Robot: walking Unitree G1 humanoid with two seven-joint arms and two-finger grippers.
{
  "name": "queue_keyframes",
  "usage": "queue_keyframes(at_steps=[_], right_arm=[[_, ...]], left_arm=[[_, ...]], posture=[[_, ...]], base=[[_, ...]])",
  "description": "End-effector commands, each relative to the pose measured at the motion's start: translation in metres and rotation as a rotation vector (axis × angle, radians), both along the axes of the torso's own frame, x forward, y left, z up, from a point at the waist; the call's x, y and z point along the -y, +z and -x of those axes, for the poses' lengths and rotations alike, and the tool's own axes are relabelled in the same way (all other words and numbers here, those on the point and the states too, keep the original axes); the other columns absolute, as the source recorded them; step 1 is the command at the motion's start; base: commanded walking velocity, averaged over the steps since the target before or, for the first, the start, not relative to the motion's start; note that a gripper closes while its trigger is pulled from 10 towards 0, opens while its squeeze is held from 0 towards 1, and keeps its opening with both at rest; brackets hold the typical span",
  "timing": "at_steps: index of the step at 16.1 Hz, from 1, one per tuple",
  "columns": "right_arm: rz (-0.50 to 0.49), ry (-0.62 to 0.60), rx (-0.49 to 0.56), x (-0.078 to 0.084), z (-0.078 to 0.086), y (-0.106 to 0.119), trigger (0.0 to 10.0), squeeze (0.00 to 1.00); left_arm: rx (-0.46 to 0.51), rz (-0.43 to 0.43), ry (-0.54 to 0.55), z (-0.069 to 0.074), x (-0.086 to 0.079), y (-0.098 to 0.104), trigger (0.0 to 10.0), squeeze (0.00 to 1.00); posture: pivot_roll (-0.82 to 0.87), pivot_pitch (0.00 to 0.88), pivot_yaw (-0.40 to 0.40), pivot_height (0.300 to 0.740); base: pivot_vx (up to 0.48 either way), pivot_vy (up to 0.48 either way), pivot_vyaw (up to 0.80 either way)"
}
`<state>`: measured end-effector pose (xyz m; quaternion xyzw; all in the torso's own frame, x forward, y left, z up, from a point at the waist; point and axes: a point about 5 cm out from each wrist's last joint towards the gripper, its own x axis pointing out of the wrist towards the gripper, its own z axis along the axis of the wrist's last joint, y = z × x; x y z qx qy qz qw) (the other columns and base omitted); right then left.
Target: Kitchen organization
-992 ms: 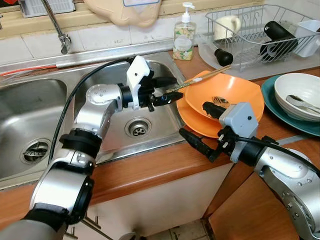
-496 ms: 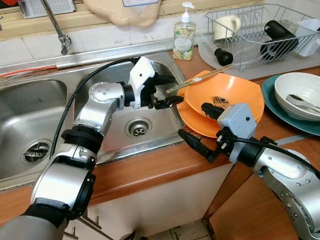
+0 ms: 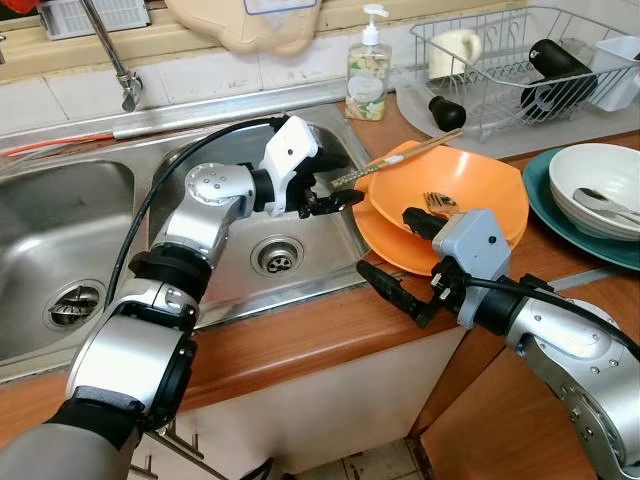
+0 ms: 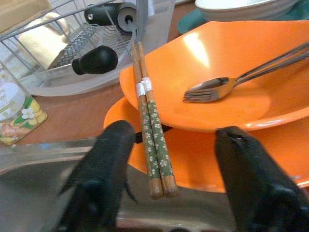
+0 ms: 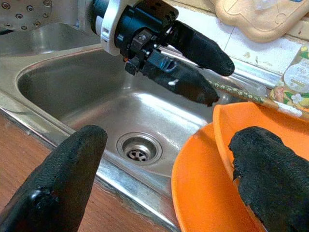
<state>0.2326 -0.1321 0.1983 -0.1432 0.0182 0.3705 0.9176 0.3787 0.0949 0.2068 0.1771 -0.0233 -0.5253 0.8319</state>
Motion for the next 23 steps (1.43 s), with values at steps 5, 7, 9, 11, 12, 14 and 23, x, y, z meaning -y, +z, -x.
queue_keyframes(at_steps=[5, 7, 9, 11, 12, 14, 23], right_arm=[[0.013, 0.006, 0.002, -0.0003, -0.0007, -0.0014, 10.0, 0.0], [0.015, 0.007, 0.002, -0.0001, -0.0009, -0.0014, 10.0, 0.0], [0.017, 0.007, 0.003, -0.0002, -0.0009, -0.0015, 10.0, 0.0], [0.02, 0.008, 0.002, -0.0003, -0.0008, -0.0018, 10.0, 0.0], [0.021, 0.009, 0.002, -0.0003, -0.0007, -0.0018, 10.0, 0.0], [0.024, 0.01, 0.001, 0.0, -0.0003, -0.002, 10.0, 0.0], [0.025, 0.0, 0.013, -0.0002, 0.0004, -0.0012, 10.0, 0.0]], left_arm=[[0.034, -0.035, 0.047, -0.0059, 0.0017, 0.0047, 0.0, 0.0], [0.037, -0.041, 0.055, -0.0068, 0.0022, 0.0043, 0.0, 0.0], [0.04, -0.049, 0.072, -0.008, 0.0018, 0.0036, 0.0, 0.0], [0.049, -0.065, 0.094, -0.0096, 0.0006, 0.0027, 0.0, 0.0], [0.051, -0.068, 0.096, -0.0098, 0.0006, 0.0025, 0.0, 0.0], [0.052, -0.074, 0.099, -0.0098, 0.0007, 0.0016, 0.0, 0.0], [0.09, -0.016, 0.115, -0.0114, -0.0053, 0.011, 0.0, 0.0]], posture=[[-0.15, 0.0, 0.119, 0.74], [-0.15, 0.0, 0.118, 0.74], [-0.15, 0.0, 0.118, 0.74], [-0.15, 0.0, 0.117, 0.74], [-0.15, 0.0, 0.117, 0.74], [-0.15, 0.0, 0.116, 0.74], [-0.15, 0.0, 0.122, 0.74]], base=[[0.0, 0.0, 0.0], [0.0, 0.0, 0.0], [0.0, 0.0, 0.0], [0.0, 0.0, 0.0], [0.0, 0.0, 0.0], [0.0, 0.0, 0.0], [0.0, 0.0, 0.0]])
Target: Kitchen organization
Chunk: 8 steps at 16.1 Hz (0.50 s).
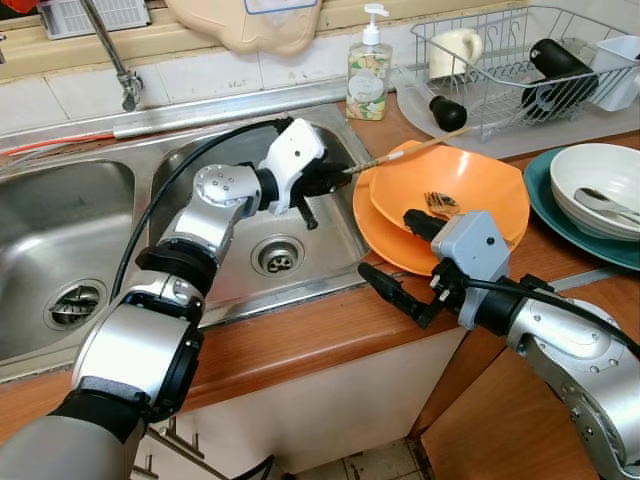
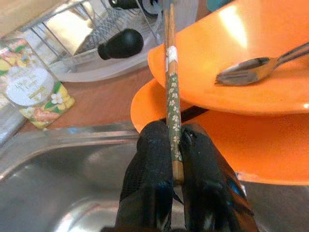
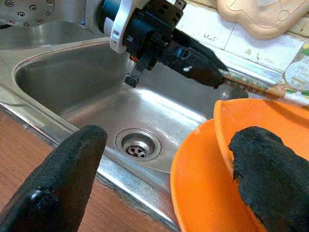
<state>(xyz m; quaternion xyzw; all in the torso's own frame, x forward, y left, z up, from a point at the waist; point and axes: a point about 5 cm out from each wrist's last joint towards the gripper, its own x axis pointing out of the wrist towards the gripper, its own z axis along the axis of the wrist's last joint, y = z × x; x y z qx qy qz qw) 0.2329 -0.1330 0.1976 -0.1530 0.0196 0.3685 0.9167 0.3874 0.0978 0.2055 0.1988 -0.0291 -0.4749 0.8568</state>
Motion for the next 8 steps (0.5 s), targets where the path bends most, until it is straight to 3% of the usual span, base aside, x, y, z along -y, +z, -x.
queue_keyframes(at_steps=[1, 3, 4, 7, 8], right_arm=[[0.001, 0.003, 0.013, -0.001, 0.001, 0.0, 10.0, 0.0], [-0.005, 0.001, 0.022, -0.002, 0.001, 0.001, 10.0, 0.0], [-0.012, 0.004, 0.024, -0.003, 0.001, 0.0, 10.0, 0.0], [-0.02, 0.022, 0.022, -0.007, 0.001, -0.001, 10.0, 0.0], [-0.022, 0.033, 0.024, -0.009, 0.0, -0.001, 10.0, 0.0]], left_arm=[[0.058, 0.039, 0.016, -0.003, -0.008, 0.018, 0.0, 0.0], [0.079, 0.085, 0.046, -0.002, -0.022, 0.026, 0.0, 0.0], [0.103, 0.102, 0.093, 0.003, -0.041, 0.028, 0.0, 0.0], [0.109, 0.038, 0.172, 0.014, -0.068, 0.021, 0.0, 0.0], [0.089, -0.01, 0.246, 0.023, -0.086, 0.012, 0.0, 0.0]], posture=[[-0.16, 0.0, 0.126, 0.74], [-0.15, 0.0, 0.127, 0.74], [-0.14, 0.0, 0.118, 0.74], [-0.11, 0.0, 0.093, 0.74], [-0.1, 0.0, 0.082, 0.74]], base=[[0.0, 0.0, 0.0], [0.0, 0.0, 0.0], [0.0, 0.0, 0.0], [0.0, 0.0, 0.0], [0.0, 0.0, 0.0]])
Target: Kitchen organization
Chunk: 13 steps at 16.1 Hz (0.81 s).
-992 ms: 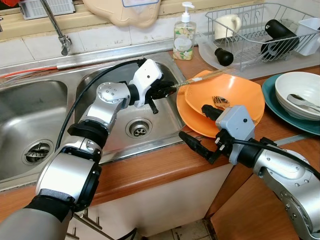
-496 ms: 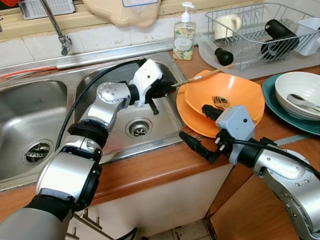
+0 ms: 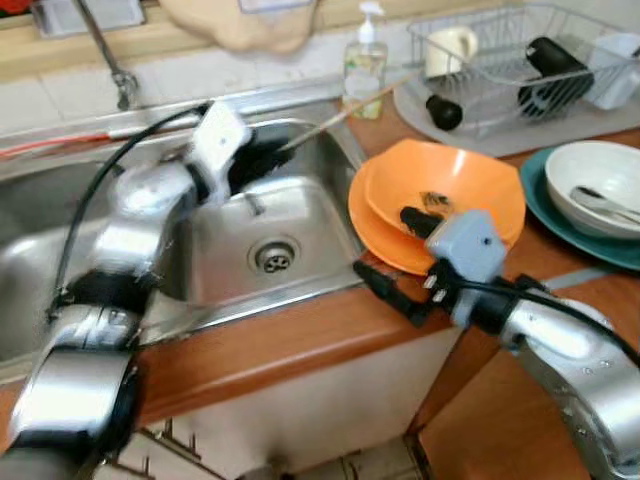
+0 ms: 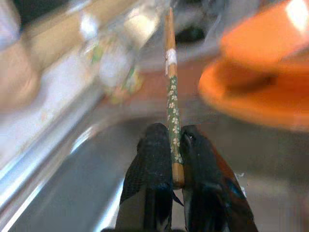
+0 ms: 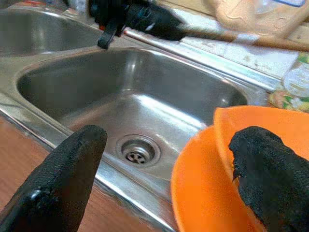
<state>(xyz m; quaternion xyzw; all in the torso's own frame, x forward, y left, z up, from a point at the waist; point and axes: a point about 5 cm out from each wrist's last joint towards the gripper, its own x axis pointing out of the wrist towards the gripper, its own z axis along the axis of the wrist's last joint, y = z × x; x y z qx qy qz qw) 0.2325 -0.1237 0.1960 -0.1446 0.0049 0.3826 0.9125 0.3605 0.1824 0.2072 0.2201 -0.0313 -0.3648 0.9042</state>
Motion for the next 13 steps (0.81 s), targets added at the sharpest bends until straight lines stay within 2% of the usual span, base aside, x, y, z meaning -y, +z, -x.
queue_keyframes(at_steps=[1, 2, 3, 4, 5, 6, 7, 8, 9, 10, 12, 13], right_arm=[[0.003, 0.007, 0.009, -0.002, -0.002, 0.0, 10.0, 0.0], [0.002, 0.01, 0.009, -0.002, -0.002, 0.0, 10.0, 0.0], [0.001, 0.016, 0.007, -0.004, -0.003, -0.001, 10.0, 0.0], [0.002, 0.019, 0.006, -0.004, -0.003, -0.001, 10.0, 0.0], [0.002, 0.02, 0.005, -0.005, -0.003, -0.002, 10.0, 0.0], [0.001, 0.017, 0.007, -0.005, -0.003, -0.002, 10.0, 0.0], [-0.003, 0.009, 0.011, -0.005, -0.003, -0.002, 10.0, 0.0], [-0.006, 0.004, 0.013, -0.005, -0.004, -0.002, 10.0, 0.0], [-0.011, -0.009, 0.018, -0.005, -0.005, -0.001, 10.0, 0.0], [-0.028, -0.045, 0.038, -0.005, -0.008, 0.002, 10.0, 0.0], [-0.074, -0.107, 0.072, -0.004, -0.012, 0.008, 10.0, 0.0], [-0.11, -0.167, 0.101, -0.002, -0.016, 0.014, 10.0, 0.0]], left_arm=[[-0.009, -0.036, 0.085, 0.006, -0.014, 0.001, 0.0, 0.0], [-0.03, -0.055, 0.109, 0.01, -0.019, -0.004, 0.0, 0.0], [-0.089, -0.111, 0.144, 0.018, -0.023, -0.017, 3.3, 0.0], [-0.118, -0.152, 0.161, 0.02, -0.024, -0.025, 5.2, 0.0], [-0.131, -0.184, 0.185, 0.02, -0.025, -0.031, 10.0, 0.0], [-0.14, -0.186, 0.216, 0.019, -0.026, -0.035, 10.0, 0.0], [-0.151, -0.132, 0.253, 0.019, -0.024, -0.034, 10.0, 0.96], [-0.156, -0.102, 0.266, 0.019, -0.023, -0.033, 10.0, 0.96], [-0.159, -0.09, 0.263, 0.019, -0.021, -0.033, 10.0, 1.0], [-0.127, -0.131, 0.277, 0.02, -0.021, -0.034, 10.0, 1.0], [-0.092, -0.114, 0.319, 0.023, -0.024, -0.033, 10.0, 1.0], [-0.069, -0.063, 0.303, 0.03, -0.022, -0.032, 10.0, 0.0]], posture=[[-0.1, 0.0, 0.077, 0.74], [-0.1, 0.0, 0.07, 0.74], [-0.09, 0.0, 0.064, 0.74], [-0.09, 0.0, 0.066, 0.74], [-0.09, 0.0, 0.066, 0.74], [-0.1, 0.0, 0.067, 0.74], [-0.09, 0.0, 0.065, 0.74], [-0.09, 0.0, 0.065, 0.74], [-0.1, 0.0, 0.068, 0.74], [-0.1, 0.0, 0.07, 0.74], [-0.1, 0.0, 0.063, 0.74], [-0.1, 0.0, 0.057, 0.74]], base=[[0.0, 0.0, 0.0], [0.0, 0.0, 0.0], [0.0, 0.0, 0.0], [0.0, 0.0, 0.0], [0.0, 0.0, 0.0], [0.0, 0.0, 0.0], [0.0, 0.0, 0.0], [0.0, 0.0, 0.0], [0.0, 0.0, 0.0], [0.0, 0.0, 0.0], [0.0, 0.0, 0.0], [0.0, 0.0, 0.0]])
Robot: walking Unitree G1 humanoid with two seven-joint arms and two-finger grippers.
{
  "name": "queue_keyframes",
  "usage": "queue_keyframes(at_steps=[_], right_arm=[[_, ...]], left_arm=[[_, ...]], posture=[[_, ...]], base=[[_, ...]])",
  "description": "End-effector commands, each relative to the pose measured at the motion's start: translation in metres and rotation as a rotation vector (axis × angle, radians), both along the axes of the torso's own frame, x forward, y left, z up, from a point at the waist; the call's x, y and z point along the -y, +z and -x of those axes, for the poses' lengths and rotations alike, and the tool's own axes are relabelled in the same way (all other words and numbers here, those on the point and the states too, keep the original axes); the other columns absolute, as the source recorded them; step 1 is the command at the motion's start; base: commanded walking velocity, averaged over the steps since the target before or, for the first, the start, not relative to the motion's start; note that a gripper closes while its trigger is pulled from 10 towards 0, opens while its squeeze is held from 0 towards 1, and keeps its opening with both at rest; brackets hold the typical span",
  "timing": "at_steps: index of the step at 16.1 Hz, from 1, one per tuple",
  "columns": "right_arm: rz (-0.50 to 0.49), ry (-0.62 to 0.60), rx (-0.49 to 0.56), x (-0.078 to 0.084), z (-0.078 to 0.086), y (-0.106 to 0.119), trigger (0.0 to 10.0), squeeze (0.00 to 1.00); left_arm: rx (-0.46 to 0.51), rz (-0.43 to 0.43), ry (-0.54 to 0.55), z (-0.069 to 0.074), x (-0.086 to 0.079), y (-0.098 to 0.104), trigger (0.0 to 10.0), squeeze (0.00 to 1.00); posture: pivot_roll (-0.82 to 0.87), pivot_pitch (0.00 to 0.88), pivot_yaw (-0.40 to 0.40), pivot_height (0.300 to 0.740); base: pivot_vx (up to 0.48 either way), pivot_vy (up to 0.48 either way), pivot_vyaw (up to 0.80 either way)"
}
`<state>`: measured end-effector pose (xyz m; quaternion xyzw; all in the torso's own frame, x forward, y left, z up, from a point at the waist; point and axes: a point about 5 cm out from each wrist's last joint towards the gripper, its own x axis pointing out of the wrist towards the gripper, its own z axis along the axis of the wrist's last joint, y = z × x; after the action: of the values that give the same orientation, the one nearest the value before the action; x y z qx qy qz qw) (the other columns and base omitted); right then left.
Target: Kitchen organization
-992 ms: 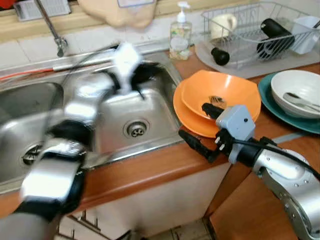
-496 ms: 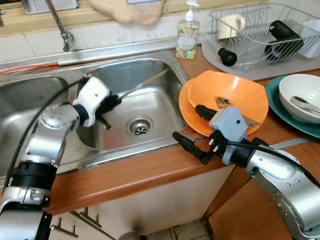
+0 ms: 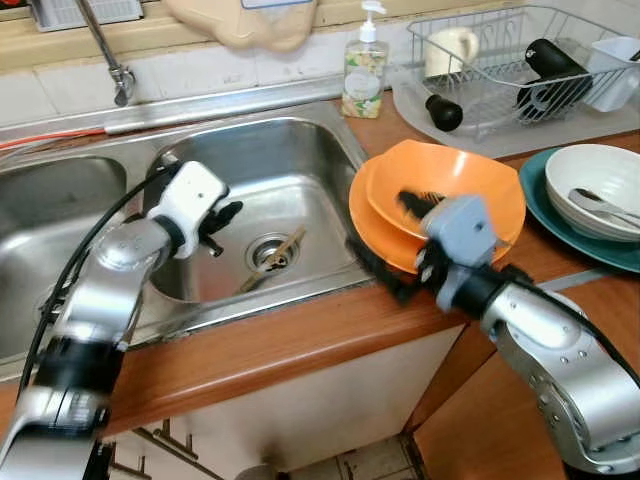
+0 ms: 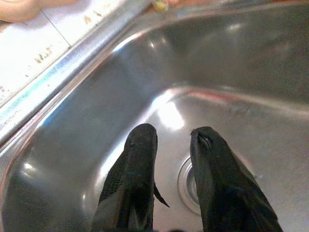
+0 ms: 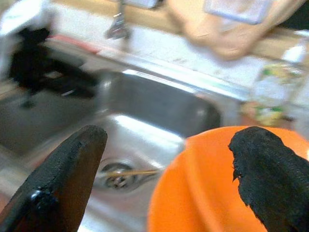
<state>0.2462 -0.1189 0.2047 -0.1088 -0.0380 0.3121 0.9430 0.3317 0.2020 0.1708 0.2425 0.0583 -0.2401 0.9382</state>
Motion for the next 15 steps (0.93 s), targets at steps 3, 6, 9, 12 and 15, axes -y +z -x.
queue_keyframes(at_steps=[3, 6, 9, 12, 15], right_arm=[[-0.088, -0.035, 0.055, -0.001, -0.004, 0.017, 10.0, 0.18], [-0.212, -0.219, 0.101, 0.01, -0.018, 0.044, 10.0, 1.0], [-0.194, -0.254, 0.17, 0.027, -0.022, 0.052, 10.0, 1.0], [-0.281, -0.308, 0.193, 0.048, -0.025, 0.06, 10.0, 1.0], [-0.241, -0.348, 0.186, 0.062, -0.023, 0.056, 10.0, 1.0]], left_arm=[[0.146, 0.234, 0.042, 0.012, 0.001, 0.024, 10.0, 0.0], [0.193, 0.409, 0.008, 0.025, 0.014, 0.042, 10.0, 0.0], [0.157, 0.417, -0.043, 0.04, 0.031, 0.033, 10.0, 0.0], [0.129, 0.495, -0.099, 0.055, 0.048, 0.034, 10.0, 0.0], [0.089, 0.523, -0.181, 0.065, 0.059, 0.034, 10.0, 0.0]], posture=[[-0.09, 0.0, 0.042, 0.74], [-0.09, 0.0, 0.022, 0.74], [-0.09, 0.0, 0.009, 0.74], [-0.11, 0.0, 0.006, 0.74], [-0.11, 0.0, 0.003, 0.74]], base=[[0.0, 0.0, 0.0], [0.0, 0.0, 0.0], [0.0, 0.0, 0.0], [0.0, 0.0, 0.0], [0.0, 0.0, 0.0]])
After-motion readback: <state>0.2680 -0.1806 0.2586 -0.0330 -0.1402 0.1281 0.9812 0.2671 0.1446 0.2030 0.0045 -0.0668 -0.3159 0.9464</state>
